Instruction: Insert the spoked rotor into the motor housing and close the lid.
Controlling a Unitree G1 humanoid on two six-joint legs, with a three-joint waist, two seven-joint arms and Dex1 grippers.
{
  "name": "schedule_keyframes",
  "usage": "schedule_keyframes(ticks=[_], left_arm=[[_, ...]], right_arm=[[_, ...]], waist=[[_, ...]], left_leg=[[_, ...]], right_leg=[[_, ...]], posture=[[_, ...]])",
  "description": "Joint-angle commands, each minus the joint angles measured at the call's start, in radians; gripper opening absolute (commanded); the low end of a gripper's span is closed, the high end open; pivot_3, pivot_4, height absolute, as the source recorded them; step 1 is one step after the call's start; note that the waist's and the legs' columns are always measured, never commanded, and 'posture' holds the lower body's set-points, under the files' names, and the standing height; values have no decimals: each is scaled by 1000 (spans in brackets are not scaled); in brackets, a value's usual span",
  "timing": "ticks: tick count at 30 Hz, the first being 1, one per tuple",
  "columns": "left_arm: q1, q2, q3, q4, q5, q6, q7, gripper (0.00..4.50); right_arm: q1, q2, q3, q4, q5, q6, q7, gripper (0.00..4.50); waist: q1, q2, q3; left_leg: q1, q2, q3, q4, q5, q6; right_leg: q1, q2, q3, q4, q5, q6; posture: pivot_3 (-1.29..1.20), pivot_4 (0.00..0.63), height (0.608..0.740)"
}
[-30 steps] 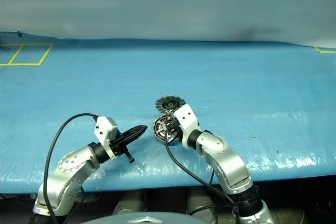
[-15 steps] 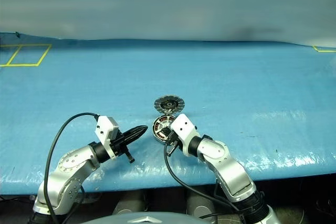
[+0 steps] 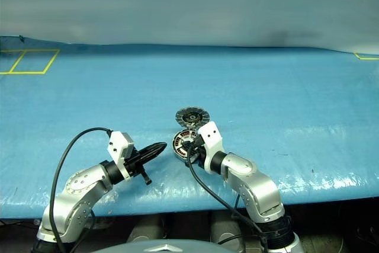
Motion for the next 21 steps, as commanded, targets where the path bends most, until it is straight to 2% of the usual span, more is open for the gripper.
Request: schedule_keyframes(ticks=[1,6,9,14,21], left_arm=[[-4,0,-8,-13,-20,-1,-3,0],[-5,0,-10,-11,-20,-2,-3,0],[-5,0,-10,-9,-21,-3,-4,0],[-8,0,-11,-4,-22,-3,-7,0],[-9,-3,-12,0,-22,-8,-12,0]], right_arm=[[-19,-24,-11,-18,-14,60,-40,9],[-13,-93,62,-60,-52,-88,30,9],[-2,-96,55,-85,-30,-174,68,9],[-4,-80,17,-84,-9,-226,80,9],[-26,-50,-9,-21,-33,-210,14,9]], waist=[[0,0,0],[5,0,0],[3,0,1],[-1,1,1],[0,0,1]], left_leg=[[0,0,0,0,0,0],[0,-1,0,1,0,0],[-1,-1,0,0,0,0],[-2,0,0,-1,0,0],[-2,0,0,0,0,0]], right_leg=[[0,0,0,0,0,0],[0,0,0,0,0,0],[-1,0,0,-1,0,0],[-2,0,0,0,0,0],[-1,0,0,0,0,0]], posture=[[0,150,740],[0,150,740],[0,150,740],[0,150,740],[0,150,740]])
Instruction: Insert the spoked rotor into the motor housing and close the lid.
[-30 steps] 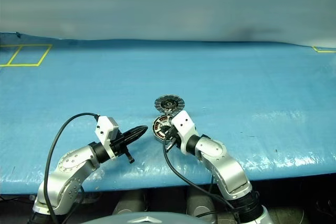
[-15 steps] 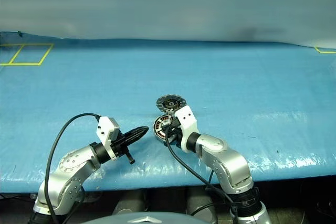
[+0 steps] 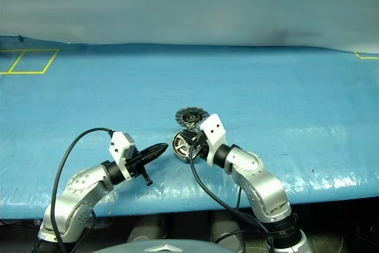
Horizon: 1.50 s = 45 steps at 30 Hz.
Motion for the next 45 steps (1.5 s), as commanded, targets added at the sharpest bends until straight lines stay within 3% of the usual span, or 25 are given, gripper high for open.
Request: schedule_keyframes(ticks=[1,20,29,45], left_arm=[[-9,-3,-3,-5,-21,-8,-4,0],[1,-6,1,-9,-21,-12,1,0],[0,-7,-2,-5,-20,-12,0,0],[-114,38,90,30,-84,28,-17,0]], right_arm=[[-21,18,-21,26,-15,0,-39,9],[-24,4,32,108,-76,115,-77,9],[6,-85,127,79,-155,-133,39,9],[2,-28,0,-4,-84,-102,14,9]], waist=[[0,0,0],[0,0,0],[-2,0,0],[1,0,0]], left_leg=[[0,0,0,0,0,0],[1,0,0,0,0,0],[1,0,0,-1,0,0],[1,0,0,0,0,0]], right_leg=[[0,0,0,0,0,0],[1,0,0,0,0,0],[0,0,0,0,0,0],[1,0,0,0,0,0]], posture=[[0,150,740],[0,150,740],[0,150,740],[0,150,740]])
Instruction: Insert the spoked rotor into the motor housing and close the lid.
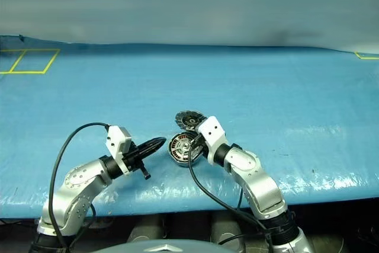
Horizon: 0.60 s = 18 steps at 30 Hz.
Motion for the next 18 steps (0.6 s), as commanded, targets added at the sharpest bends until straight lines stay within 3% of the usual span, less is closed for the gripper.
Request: schedule_keyframes(ticks=[1,12,18], left_arm=[[-44,26,38,3,-43,21,-14,0],[21,73,-35,-37,21,-87,-78,0],[121,20,-69,-52,70,-242,-60,0]], right_arm=[[11,-20,-37,-86,28,0,14,9],[96,-368,-240,-229,109,161,153,9],[-72,-324,-305,-91,20,136,-10,9]], waist=[[0,0,0],[0,0,1],[-3,0,1]], left_leg=[[0,0,0,0,0,0],[0,-1,1,0,0,1],[0,0,4,1,0,1]], right_leg=[[0,0,0,0,0,0],[0,0,1,-1,0,0],[0,0,4,0,1,1]], posture=[[0,150,740],[0,150,740],[0,150,740]])
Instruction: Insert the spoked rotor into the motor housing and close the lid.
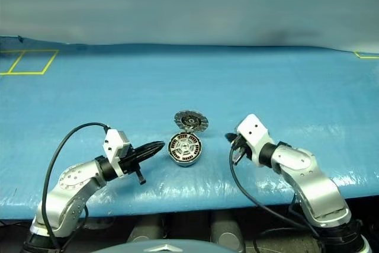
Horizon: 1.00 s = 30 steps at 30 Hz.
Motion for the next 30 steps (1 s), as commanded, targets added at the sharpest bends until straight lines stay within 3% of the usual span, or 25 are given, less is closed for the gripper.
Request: schedule_keyframes(ticks=[1,10,16,30], left_arm=[[46,-35,-28,-44,26,-121,2,0],[131,-151,-69,-7,86,-265,94,0],[165,-138,-94,21,104,-310,79,0],[151,-127,-88,129,106,-347,68,0]], right_arm=[[-106,45,-23,56,-37,-47,-63,9],[-380,167,130,413,-135,-260,-14,9],[-486,221,174,568,-153,-351,64,9],[-344,144,256,342,-3,-231,419,9]], waist=[[2,0,0],[4,0,1],[2,0,1],[2,1,2]], left_leg=[[0,0,1,0,0,0],[0,-1,4,0,0,1],[1,-1,5,0,-1,2],[1,-1,6,0,-1,3]], right_leg=[[0,0,1,0,0,0],[-1,1,6,-1,2,3],[-1,1,8,-1,2,3],[-1,1,9,0,2,3]], posture=[[0,150,740],[0,150,740],[0,150,740],[0,150,740]])
